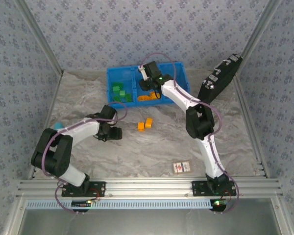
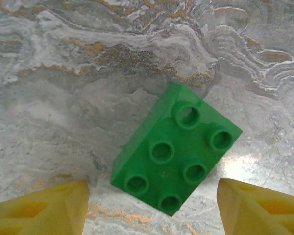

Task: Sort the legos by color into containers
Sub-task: Place the lego in the container, then pick up the lego from the middle-left of the table.

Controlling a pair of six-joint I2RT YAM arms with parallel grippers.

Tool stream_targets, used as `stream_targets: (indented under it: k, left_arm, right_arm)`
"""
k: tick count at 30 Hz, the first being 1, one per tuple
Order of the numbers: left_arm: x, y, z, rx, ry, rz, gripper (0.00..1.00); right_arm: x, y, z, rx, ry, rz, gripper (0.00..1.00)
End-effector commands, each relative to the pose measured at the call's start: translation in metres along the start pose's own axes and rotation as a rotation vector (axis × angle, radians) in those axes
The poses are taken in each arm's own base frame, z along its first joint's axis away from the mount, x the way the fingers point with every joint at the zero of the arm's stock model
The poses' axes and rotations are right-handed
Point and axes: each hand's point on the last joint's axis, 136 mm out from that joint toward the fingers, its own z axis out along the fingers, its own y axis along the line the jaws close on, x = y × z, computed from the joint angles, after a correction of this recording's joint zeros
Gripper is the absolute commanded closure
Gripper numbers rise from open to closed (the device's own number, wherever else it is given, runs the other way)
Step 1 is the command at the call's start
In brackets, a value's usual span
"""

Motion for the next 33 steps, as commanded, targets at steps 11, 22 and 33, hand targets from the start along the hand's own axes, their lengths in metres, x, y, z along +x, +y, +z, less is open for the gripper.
stream_targets:
  k: [11,22,33]
  left_arm:
    - [-0.026,-0.009,0.01,-0.026,0.001,0.028,0.4]
    - [-0.014,-0.011,0.016,-0.011,0.031,0.022,0.6]
    - [-0.023,-0.016,-0.006,-0.012,-0.027,0.034,0.67]
  right_arm:
    - [-0.005,-0.005,0.004,-0.062,-0.008,0.015,0.48]
    - [-0.016,-0.005,-0.029,-0.056,-0.052,0.003,0.5]
    - [0.012,-0.018,-0.071,0.005,-0.039,0.016,0.49]
